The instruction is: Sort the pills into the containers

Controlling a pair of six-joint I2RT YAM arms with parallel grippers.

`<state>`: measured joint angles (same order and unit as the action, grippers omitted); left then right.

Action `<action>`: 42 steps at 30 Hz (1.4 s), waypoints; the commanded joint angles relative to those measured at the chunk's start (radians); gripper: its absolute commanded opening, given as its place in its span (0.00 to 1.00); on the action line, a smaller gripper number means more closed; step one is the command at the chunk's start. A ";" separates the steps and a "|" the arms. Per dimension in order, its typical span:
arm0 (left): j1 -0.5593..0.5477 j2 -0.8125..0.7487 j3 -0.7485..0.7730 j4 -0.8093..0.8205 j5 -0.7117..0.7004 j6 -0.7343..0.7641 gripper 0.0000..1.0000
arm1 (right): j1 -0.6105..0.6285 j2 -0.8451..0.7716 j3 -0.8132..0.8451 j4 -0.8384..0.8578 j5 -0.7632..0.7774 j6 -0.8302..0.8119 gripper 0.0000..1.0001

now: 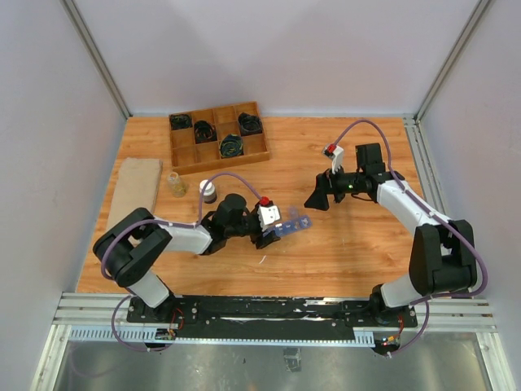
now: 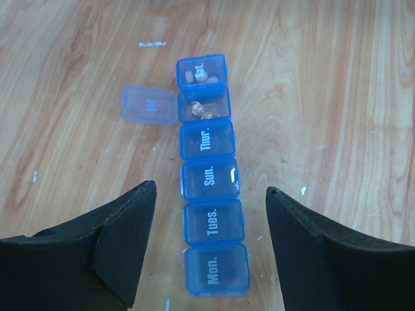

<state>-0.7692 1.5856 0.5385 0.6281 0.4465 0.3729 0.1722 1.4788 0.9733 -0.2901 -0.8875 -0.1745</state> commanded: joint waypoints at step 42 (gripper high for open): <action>-0.030 0.156 0.253 -0.344 -0.067 0.049 0.52 | -0.005 0.051 0.049 -0.050 -0.009 0.045 0.84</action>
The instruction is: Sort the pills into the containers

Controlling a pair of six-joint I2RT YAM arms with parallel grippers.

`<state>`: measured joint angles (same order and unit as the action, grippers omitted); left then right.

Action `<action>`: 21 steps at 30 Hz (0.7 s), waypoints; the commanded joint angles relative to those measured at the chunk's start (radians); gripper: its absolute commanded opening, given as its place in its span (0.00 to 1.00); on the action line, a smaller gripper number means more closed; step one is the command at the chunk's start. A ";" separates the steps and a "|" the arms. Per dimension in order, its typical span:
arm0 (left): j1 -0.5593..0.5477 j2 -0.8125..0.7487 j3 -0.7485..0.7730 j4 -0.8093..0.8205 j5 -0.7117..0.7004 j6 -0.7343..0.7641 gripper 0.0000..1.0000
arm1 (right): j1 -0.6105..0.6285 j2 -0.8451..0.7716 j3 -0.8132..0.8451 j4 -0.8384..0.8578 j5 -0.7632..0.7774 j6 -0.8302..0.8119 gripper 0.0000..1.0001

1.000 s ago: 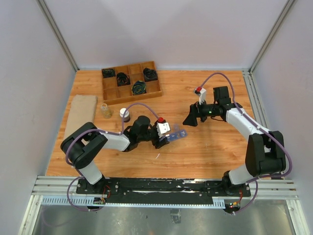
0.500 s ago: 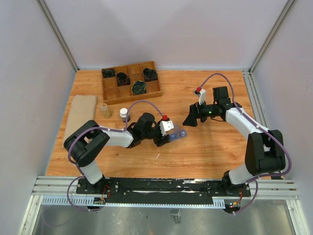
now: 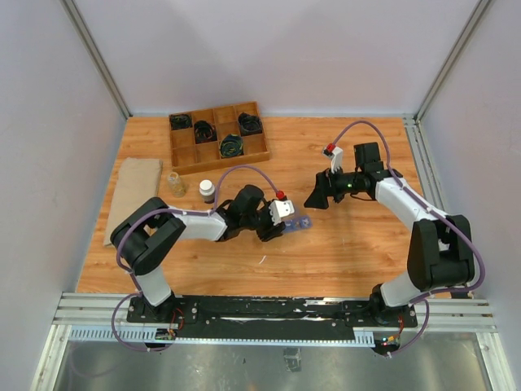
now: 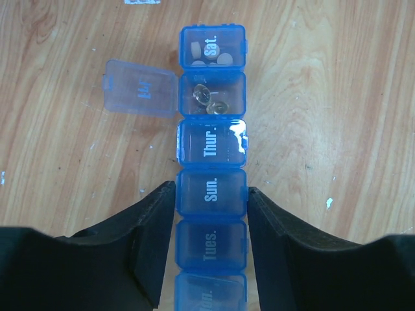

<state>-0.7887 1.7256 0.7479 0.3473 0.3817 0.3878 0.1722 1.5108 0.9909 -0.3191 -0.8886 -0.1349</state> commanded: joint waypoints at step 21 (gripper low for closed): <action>-0.011 0.031 0.077 -0.149 0.030 0.157 0.37 | -0.007 0.209 0.151 -0.080 0.021 0.043 0.52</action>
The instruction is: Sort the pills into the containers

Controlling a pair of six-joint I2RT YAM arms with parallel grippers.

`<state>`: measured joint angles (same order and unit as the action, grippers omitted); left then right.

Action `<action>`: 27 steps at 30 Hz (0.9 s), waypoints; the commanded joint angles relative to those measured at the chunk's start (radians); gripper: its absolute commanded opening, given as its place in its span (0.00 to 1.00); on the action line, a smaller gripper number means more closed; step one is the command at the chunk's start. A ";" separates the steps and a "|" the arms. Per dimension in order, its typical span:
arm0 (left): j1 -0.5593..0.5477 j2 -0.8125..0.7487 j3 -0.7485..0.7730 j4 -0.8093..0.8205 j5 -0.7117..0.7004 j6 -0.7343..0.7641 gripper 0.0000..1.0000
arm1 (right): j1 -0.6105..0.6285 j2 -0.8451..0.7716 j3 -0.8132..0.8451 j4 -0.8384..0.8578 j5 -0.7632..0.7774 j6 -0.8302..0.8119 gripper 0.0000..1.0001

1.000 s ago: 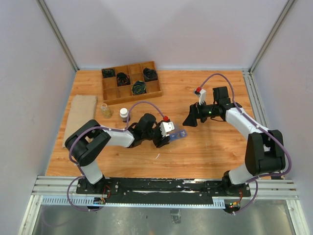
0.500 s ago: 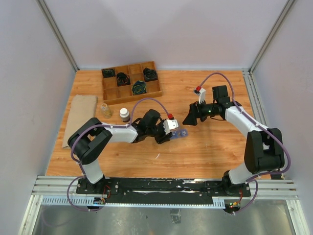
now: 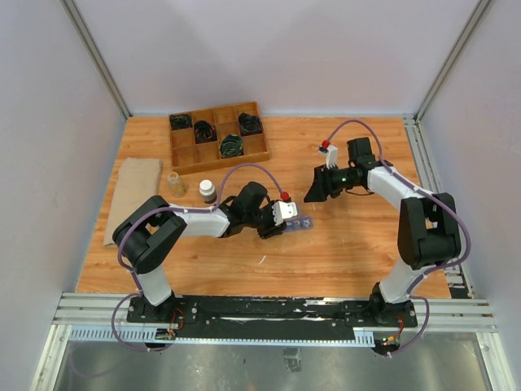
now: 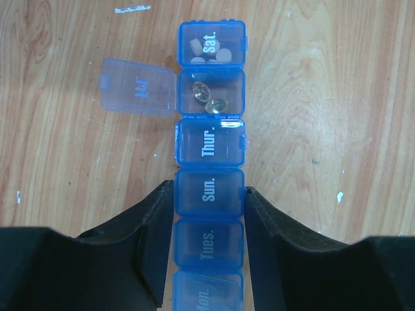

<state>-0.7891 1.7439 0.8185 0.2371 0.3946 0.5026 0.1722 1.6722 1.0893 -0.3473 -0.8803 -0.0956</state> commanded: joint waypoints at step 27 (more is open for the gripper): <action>0.016 0.049 0.061 -0.090 0.108 0.028 0.35 | 0.055 0.304 0.210 -0.227 -0.045 -0.123 0.03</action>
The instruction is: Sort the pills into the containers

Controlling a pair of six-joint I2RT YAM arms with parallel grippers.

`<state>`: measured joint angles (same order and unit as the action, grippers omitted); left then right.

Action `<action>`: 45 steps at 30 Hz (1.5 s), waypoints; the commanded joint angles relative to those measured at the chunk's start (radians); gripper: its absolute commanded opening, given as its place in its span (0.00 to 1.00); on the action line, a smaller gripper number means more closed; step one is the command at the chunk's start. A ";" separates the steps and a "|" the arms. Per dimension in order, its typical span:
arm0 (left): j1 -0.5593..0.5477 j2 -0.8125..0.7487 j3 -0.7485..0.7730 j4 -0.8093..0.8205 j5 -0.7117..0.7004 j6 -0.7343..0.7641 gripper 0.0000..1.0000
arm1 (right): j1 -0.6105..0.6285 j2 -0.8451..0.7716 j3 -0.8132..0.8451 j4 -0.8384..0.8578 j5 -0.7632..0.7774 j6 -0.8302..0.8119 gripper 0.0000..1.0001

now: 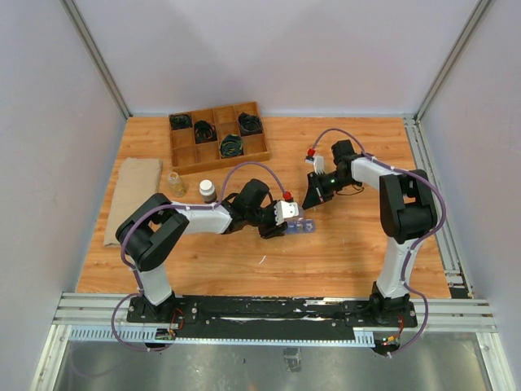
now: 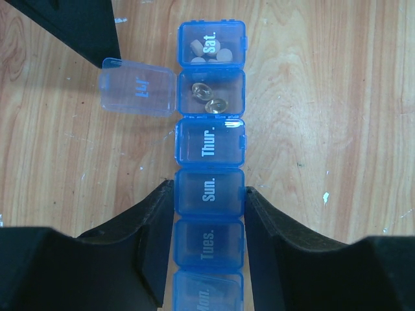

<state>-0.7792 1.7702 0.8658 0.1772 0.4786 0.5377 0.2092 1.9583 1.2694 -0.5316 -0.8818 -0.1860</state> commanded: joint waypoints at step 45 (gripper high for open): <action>0.021 0.035 0.015 -0.024 0.038 -0.056 0.34 | 0.145 -0.122 -0.058 -0.174 0.026 -0.188 0.01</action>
<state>-0.7620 1.7821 0.8764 0.1780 0.5110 0.4915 0.3332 1.8881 1.2148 -0.6994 -0.8078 -0.3630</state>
